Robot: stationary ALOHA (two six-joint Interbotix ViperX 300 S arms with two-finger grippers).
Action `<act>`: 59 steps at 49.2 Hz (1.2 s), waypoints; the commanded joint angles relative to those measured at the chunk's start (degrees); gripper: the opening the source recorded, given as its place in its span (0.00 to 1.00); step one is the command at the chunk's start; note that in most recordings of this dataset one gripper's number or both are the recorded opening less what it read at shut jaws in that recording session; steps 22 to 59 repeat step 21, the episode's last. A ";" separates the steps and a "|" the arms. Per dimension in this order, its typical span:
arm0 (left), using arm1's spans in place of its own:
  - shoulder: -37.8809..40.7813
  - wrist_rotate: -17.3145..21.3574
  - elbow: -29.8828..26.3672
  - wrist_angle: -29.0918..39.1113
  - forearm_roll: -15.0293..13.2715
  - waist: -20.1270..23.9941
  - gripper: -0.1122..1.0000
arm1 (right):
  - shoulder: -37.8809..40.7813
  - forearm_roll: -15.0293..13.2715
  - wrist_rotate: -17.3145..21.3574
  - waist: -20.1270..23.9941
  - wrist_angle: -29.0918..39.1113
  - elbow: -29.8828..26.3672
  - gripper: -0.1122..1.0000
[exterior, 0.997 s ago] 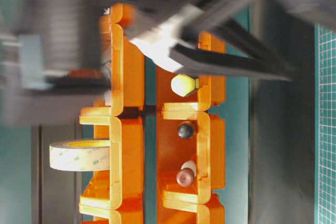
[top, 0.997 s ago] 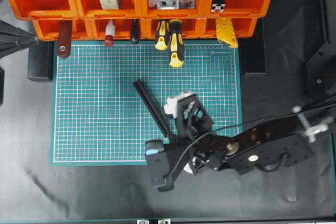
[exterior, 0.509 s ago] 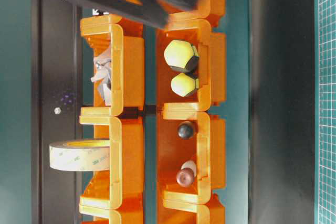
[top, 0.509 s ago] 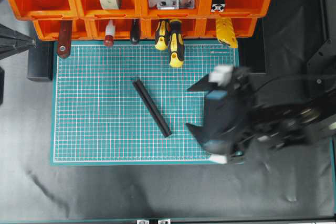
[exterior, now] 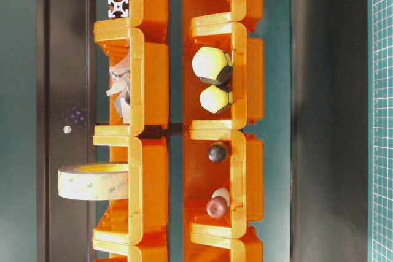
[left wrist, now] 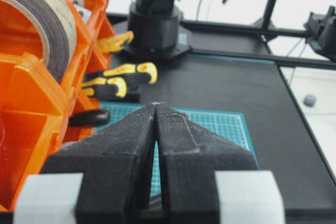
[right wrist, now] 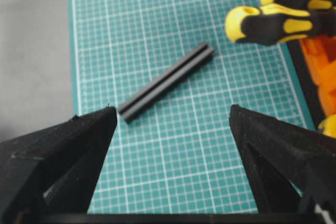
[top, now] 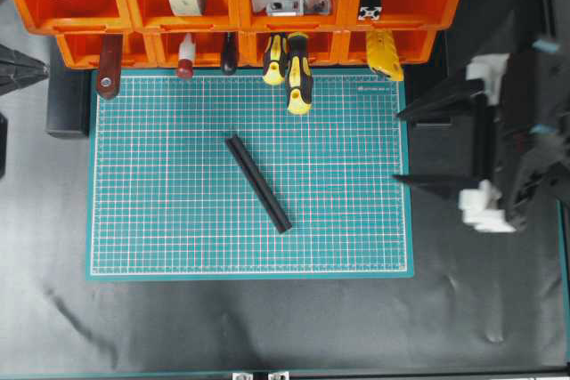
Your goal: Pick frame from container rack with right arm.
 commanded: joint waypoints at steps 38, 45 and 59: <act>-0.88 0.70 -0.62 -0.09 0.18 -0.09 0.10 | -10.90 -0.53 0.00 -1.49 -4.39 6.33 0.86; -0.88 0.70 -0.62 -0.09 0.18 -0.09 0.10 | -10.90 -0.53 0.00 -1.49 -4.39 6.33 0.86; -0.88 0.70 -0.62 -0.09 0.18 -0.09 0.10 | -10.90 -0.53 0.00 -1.49 -4.39 6.33 0.86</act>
